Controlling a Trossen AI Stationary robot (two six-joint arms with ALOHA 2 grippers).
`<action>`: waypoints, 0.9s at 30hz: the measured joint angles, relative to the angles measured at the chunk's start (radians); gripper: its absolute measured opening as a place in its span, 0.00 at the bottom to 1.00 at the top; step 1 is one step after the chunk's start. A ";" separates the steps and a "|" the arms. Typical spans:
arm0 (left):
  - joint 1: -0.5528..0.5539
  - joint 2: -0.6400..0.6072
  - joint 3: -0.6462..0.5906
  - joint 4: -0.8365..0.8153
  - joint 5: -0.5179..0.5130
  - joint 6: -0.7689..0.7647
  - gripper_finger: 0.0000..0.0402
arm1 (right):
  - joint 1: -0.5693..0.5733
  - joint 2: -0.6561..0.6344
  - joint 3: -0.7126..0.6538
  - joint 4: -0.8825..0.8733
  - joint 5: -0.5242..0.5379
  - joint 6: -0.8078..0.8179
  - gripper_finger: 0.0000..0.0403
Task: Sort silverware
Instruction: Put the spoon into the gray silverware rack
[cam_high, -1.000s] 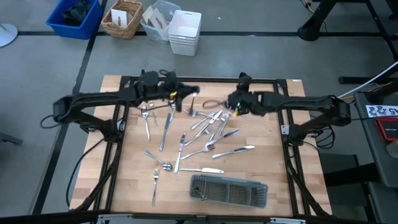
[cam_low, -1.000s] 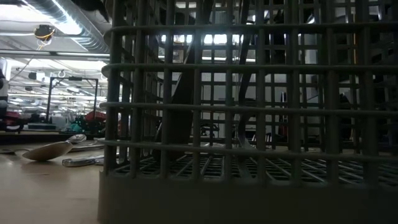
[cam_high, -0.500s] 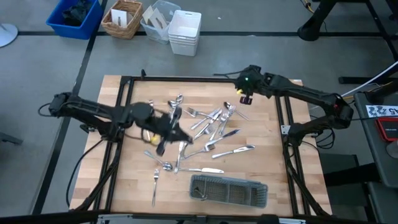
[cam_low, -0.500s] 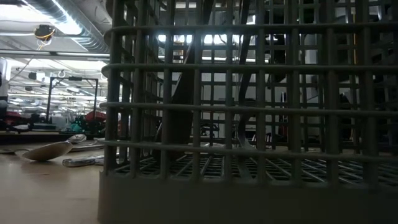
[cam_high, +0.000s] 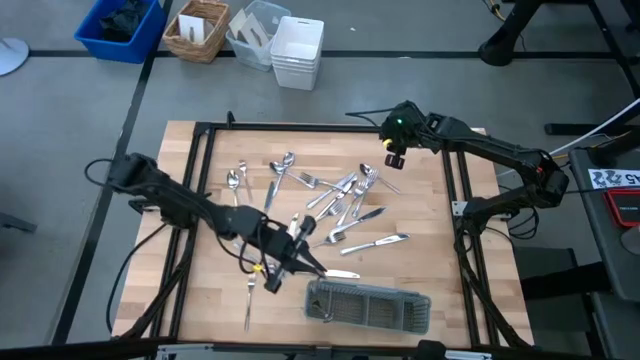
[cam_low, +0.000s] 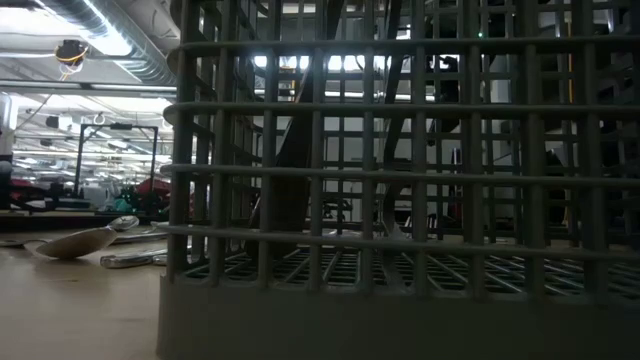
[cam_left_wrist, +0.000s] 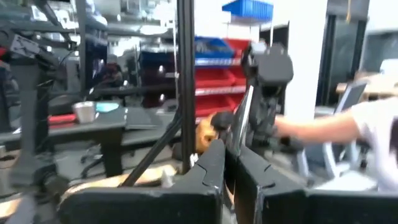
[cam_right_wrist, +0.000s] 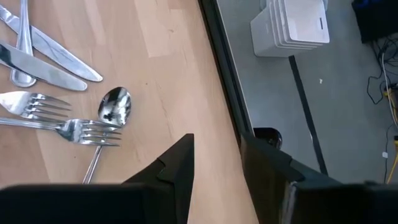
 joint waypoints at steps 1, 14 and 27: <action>-0.006 0.016 0.000 0.035 -0.001 -0.014 0.00 | 0.000 0.000 0.000 0.000 0.000 0.000 0.33; -0.041 0.153 0.000 0.018 -0.069 0.028 0.02 | 0.001 0.000 0.000 -0.002 -0.001 0.002 0.33; -0.042 0.183 0.001 -0.126 -0.069 0.039 0.06 | 0.001 0.000 0.000 -0.004 -0.001 0.002 0.33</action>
